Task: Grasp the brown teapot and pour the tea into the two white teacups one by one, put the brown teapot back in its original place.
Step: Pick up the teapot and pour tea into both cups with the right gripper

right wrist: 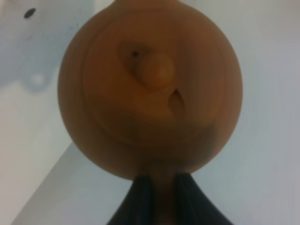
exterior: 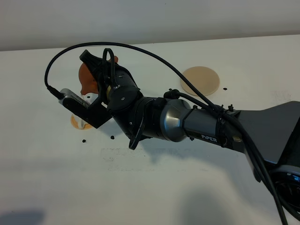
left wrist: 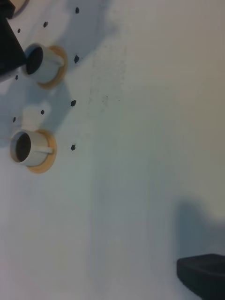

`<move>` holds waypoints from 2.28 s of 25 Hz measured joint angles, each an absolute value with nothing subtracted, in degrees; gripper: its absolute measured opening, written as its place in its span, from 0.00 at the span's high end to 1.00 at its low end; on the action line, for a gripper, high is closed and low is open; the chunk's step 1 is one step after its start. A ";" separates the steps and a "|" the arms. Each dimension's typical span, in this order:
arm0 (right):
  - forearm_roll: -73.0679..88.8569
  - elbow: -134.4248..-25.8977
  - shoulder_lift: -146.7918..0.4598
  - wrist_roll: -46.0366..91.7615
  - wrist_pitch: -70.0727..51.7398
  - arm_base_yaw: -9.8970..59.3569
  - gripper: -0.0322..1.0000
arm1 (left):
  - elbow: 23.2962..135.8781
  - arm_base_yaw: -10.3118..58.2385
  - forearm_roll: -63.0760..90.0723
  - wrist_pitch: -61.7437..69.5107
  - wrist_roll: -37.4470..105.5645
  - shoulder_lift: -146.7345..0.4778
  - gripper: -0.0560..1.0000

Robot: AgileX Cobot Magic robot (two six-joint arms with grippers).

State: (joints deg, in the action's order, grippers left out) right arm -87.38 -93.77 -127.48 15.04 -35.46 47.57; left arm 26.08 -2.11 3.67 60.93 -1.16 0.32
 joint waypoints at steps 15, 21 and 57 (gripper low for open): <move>-88.75 -93.77 -127.53 15.04 -35.86 47.57 0.88 | 26.08 -2.11 3.67 60.93 -1.16 0.32 0.64; -88.85 -93.77 -127.53 14.93 -36.19 47.69 0.88 | 26.08 -2.11 3.67 60.93 -1.16 0.32 0.64; -39.67 -102.87 -127.65 11.95 -33.17 41.64 0.88 | 26.08 -2.11 3.67 60.93 -1.23 0.32 0.64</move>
State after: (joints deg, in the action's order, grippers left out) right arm -39.67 -102.87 -127.65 11.95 -33.17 41.64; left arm 26.08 -2.11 3.67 60.93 -1.23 0.32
